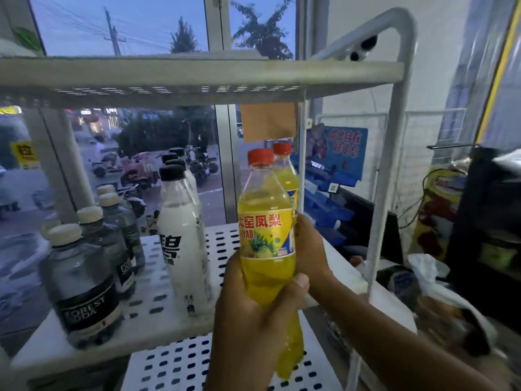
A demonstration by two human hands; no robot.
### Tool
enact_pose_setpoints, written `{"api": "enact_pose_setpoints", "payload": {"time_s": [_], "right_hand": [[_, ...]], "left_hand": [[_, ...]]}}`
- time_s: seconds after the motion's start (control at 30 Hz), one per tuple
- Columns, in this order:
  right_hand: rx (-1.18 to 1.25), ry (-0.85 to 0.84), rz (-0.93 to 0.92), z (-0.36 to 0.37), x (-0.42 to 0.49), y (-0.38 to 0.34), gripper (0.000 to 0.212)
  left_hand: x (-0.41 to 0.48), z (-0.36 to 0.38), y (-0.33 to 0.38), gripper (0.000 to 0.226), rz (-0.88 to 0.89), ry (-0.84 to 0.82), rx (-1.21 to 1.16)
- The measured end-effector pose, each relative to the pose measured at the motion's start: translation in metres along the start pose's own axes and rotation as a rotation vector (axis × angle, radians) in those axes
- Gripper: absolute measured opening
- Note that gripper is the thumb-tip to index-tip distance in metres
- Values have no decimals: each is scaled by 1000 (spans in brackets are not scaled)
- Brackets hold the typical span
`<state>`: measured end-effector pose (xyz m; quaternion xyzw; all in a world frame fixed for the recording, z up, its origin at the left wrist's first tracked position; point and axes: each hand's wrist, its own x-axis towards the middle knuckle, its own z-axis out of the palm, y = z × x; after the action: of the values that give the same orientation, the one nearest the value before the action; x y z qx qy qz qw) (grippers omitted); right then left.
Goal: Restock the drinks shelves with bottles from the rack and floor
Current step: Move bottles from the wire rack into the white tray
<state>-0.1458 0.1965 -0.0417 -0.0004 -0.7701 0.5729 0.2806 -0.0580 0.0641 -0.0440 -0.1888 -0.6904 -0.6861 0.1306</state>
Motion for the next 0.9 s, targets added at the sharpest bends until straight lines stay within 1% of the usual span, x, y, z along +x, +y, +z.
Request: {"api": "enact_pose_setpoints", "payload": {"time_s": [0.07,0.13,0.23,0.3,0.4,0.5,0.57,0.63,0.7,0.77,0.9], "right_hand": [[5,43,-92,-23,-23,-1,25],[21,80,-158,-48,-51,-3,36],[5,121,-206,-82,-88,-6,46],[-8,162,-214,-108,-114,-2,53],[-59,249,-169,-147,-148,7,65],[-142,328,-98,-185,-177,18,61],[-191,377,-46,-210,-197,26,64],[-238,442,6,-232,-219,35,68],[-291,537,64,-248,-238,40,65],[-340,648,125,-259,-254,46,61],[-437,820,275,-264,-287,69,59]], "left_hand": [[-5,2,5,59,-3,-35,-41],[-12,10,8,53,-7,-62,-65],[-31,27,13,47,-55,-69,-118],[-49,42,16,48,-79,-112,-132],[-74,66,15,52,-82,-205,-141],[-91,96,8,52,-107,-282,-142],[-101,118,0,56,-133,-357,-138],[-111,141,-10,53,-161,-447,-149],[-118,161,-20,51,-190,-531,-148],[-125,178,-33,53,-215,-635,-139],[-141,199,-63,43,-255,-850,-149]]}}
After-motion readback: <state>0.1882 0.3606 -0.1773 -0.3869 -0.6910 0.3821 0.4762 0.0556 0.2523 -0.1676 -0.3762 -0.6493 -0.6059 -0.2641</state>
